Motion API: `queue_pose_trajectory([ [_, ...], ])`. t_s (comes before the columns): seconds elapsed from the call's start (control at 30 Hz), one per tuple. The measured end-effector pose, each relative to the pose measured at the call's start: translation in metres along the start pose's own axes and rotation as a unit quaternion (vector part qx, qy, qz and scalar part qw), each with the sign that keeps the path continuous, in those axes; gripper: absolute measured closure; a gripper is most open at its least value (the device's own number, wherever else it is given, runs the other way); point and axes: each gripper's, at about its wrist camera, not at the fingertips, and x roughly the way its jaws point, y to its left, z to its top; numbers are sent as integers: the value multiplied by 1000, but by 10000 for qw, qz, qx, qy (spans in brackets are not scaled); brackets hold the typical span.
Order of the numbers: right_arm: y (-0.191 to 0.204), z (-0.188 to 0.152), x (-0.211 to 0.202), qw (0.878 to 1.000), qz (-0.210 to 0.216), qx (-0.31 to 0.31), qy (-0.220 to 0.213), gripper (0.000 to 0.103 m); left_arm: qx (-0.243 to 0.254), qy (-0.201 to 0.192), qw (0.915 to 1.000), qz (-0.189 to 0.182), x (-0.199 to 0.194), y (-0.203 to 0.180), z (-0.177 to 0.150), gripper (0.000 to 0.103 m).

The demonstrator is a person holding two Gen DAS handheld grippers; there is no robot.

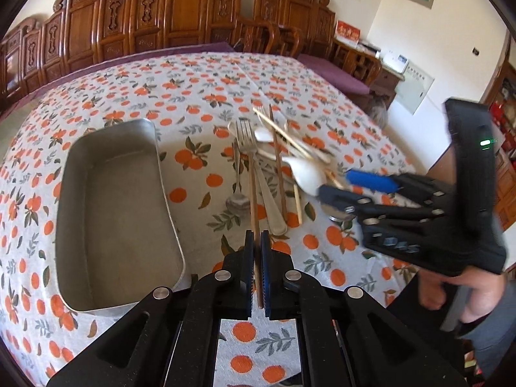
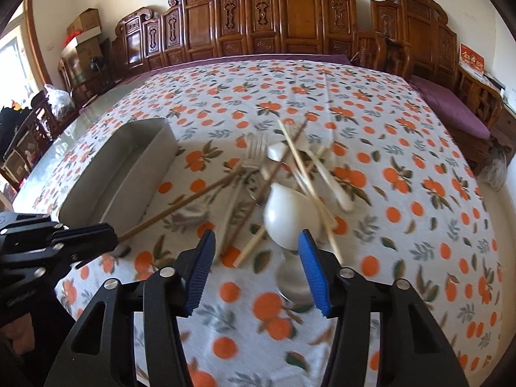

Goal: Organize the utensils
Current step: 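Grasp a wooden chopstick from the pile with the left tool and lift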

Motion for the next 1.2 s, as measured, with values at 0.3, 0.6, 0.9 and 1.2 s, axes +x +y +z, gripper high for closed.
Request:
queue_pose_trajectory([
  [0.3, 16, 4, 21, 9999, 106, -8, 68, 52, -208, -172, 9996, -92, -13, 20, 5, 103],
  [0.6, -12, 0, -3, 9996, -39, 208, -166, 52, -9, 246, 9996, -121, 22, 7, -4, 99],
  [0.9, -46, -5, -36, 9990, -178, 287, -309, 52, 457, 636, 9968, 163, 68, -20, -10, 81],
  [1.2, -38, -10, -43, 9994, -131, 155, -284, 52, 484, 735, 9959, 215, 81, -17, -16, 99],
])
